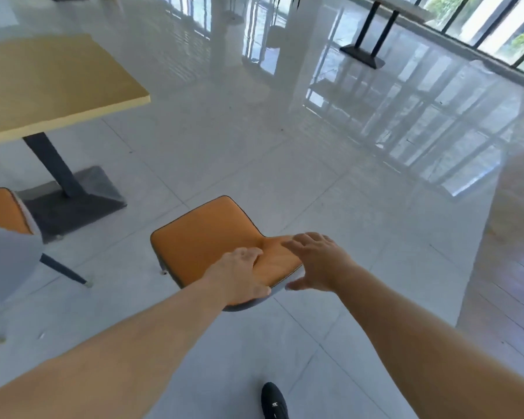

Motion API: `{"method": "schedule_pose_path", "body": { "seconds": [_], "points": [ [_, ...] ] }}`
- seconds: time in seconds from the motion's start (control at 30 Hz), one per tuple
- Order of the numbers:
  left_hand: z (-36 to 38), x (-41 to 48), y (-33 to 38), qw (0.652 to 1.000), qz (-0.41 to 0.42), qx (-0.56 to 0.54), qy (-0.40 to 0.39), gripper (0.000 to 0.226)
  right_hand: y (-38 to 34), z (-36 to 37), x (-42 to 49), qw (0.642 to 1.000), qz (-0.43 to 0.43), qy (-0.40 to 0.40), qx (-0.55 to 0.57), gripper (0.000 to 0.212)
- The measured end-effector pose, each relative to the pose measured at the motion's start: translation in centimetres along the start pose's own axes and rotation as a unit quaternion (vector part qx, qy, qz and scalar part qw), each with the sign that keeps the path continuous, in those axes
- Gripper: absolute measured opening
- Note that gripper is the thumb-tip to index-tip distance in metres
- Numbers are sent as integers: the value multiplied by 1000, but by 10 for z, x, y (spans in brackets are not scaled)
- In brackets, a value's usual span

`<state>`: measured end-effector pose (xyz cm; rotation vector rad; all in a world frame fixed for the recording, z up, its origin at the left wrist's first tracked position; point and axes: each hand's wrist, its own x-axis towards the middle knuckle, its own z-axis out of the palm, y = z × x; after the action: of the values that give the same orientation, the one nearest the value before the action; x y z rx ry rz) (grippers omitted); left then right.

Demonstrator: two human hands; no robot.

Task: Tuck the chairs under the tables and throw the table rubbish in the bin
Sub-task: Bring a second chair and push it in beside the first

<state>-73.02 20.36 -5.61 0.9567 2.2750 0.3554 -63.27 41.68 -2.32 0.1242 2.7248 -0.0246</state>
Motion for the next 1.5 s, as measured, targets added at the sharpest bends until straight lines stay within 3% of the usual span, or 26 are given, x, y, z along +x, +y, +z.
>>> {"method": "schedule_pose_path", "body": {
  "seconds": [0.17,0.27,0.37,0.43,0.73,0.97,1.5],
  "points": [
    [49,35,31,995,-96,17,-36,92,40,35,36,990,-100,-86,-53,98],
    [65,35,33,986,-141,85,4,64,31,46,60,980,-130,-118,-89,75],
    [67,33,31,985,-149,76,33,58,21,51,81,974,-160,-112,-113,45],
    [55,34,20,986,-153,50,30,55,14,47,95,971,-176,-106,-123,38],
    [-27,5,-145,981,-183,32,57,50,-124,11,204,971,-217,-52,-86,36],
    [-90,-6,-273,978,-189,17,88,48,-229,-28,294,971,-219,-57,-80,37],
    [-204,40,-411,963,-246,-3,115,52,-313,-105,483,945,-307,-35,-112,36]
  ]
}}
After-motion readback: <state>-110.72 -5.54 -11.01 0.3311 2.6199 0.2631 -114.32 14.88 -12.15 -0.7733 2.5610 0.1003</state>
